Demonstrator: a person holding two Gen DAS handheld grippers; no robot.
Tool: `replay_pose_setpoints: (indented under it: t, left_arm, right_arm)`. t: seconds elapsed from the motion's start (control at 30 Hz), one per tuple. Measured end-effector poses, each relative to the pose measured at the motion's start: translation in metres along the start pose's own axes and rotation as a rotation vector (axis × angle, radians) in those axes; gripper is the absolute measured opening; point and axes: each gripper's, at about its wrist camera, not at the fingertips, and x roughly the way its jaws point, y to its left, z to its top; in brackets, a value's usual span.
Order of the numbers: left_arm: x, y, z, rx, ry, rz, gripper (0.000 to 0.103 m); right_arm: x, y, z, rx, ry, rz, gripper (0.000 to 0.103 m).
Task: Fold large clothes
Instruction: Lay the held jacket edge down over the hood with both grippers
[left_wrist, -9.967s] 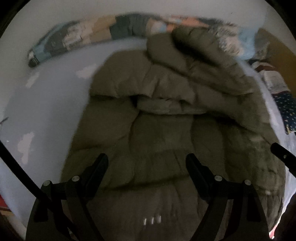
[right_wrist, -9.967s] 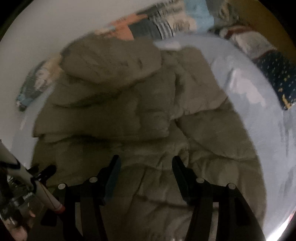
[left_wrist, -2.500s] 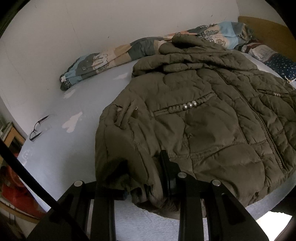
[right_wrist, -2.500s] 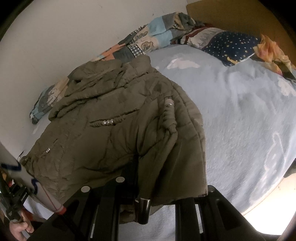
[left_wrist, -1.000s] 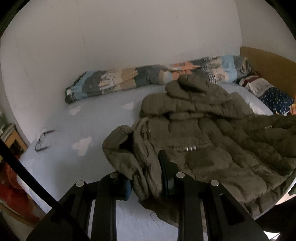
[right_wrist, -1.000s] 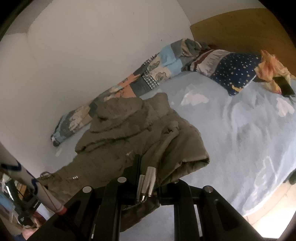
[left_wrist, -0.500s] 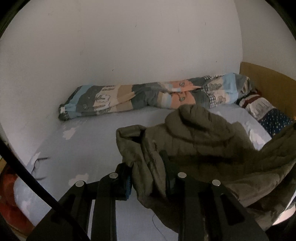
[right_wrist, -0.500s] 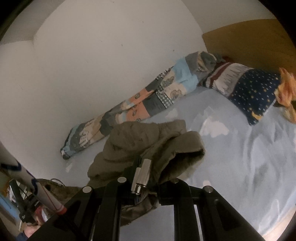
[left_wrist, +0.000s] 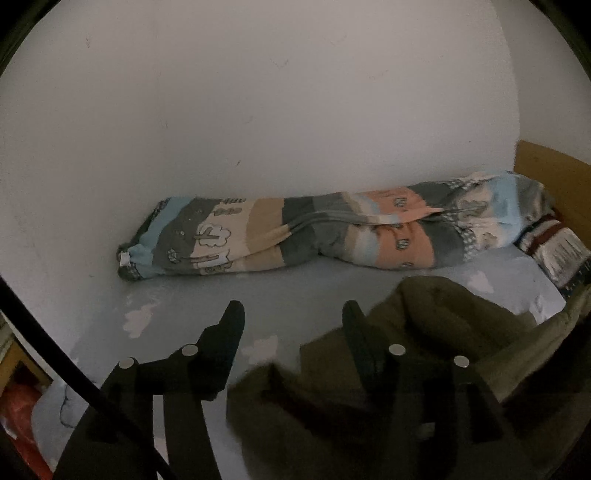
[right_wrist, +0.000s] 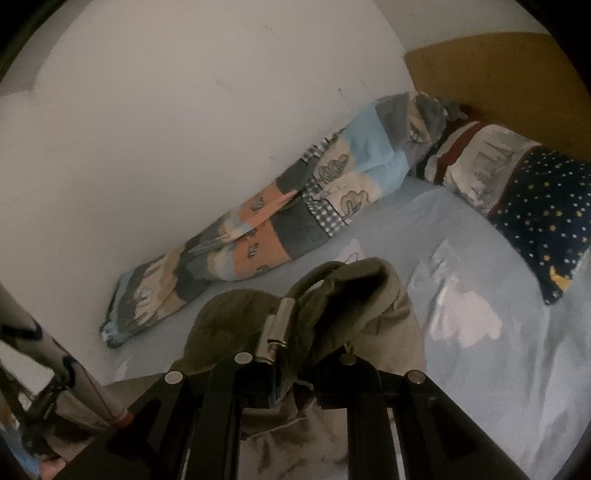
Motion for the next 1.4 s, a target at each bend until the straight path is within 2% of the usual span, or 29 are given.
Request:
replay_pose_setpoints:
  t: [0.17, 0.23, 0.4, 0.57, 0.7, 0.8, 0.9, 1.07, 1.23, 1.4]
  left_arm:
    - [0.037, 0.020, 0.015, -0.063, 0.024, 0.032, 0.060]
    - [0.045, 0.025, 0.013, -0.076, 0.025, 0.041, 0.063]
    - [0.057, 0.022, -0.008, -0.065, 0.044, 0.029, 0.064]
    - [0.079, -0.008, -0.032, -0.027, 0.098, -0.047, 0.064]
    - [0.111, -0.049, -0.053, 0.022, 0.189, -0.132, 0.064]
    - [0.142, -0.071, -0.062, 0.044, 0.250, -0.124, 0.064]
    - [0.176, -0.078, -0.068, 0.035, 0.308, -0.099, 0.064]
    - [0.210, -0.085, -0.078, 0.064, 0.355, -0.057, 0.064]
    - [0.219, -0.091, -0.080, 0.087, 0.360, -0.018, 0.064]
    - [0.181, -0.085, -0.078, 0.045, 0.333, -0.038, 0.064]
  right_arm:
    - [0.065, -0.008, 0.023, 0.031, 0.035, -0.064, 0.014]
    - [0.088, -0.014, 0.028, 0.041, 0.047, -0.089, 0.014]
    - [0.138, -0.030, 0.032, 0.044, 0.081, -0.138, 0.014]
    - [0.168, -0.036, 0.032, 0.020, 0.090, -0.187, 0.014]
    - [0.184, -0.039, 0.030, 0.013, 0.102, -0.203, 0.015]
    - [0.193, -0.042, 0.029, 0.019, 0.119, -0.211, 0.015]
    - [0.198, -0.048, 0.028, 0.039, 0.145, -0.191, 0.018]
    - [0.177, -0.060, 0.035, 0.091, 0.132, -0.058, 0.047]
    - [0.135, -0.066, 0.039, 0.055, 0.083, -0.006, 0.049]
    - [0.112, -0.060, 0.010, -0.010, 0.127, -0.009, 0.049]
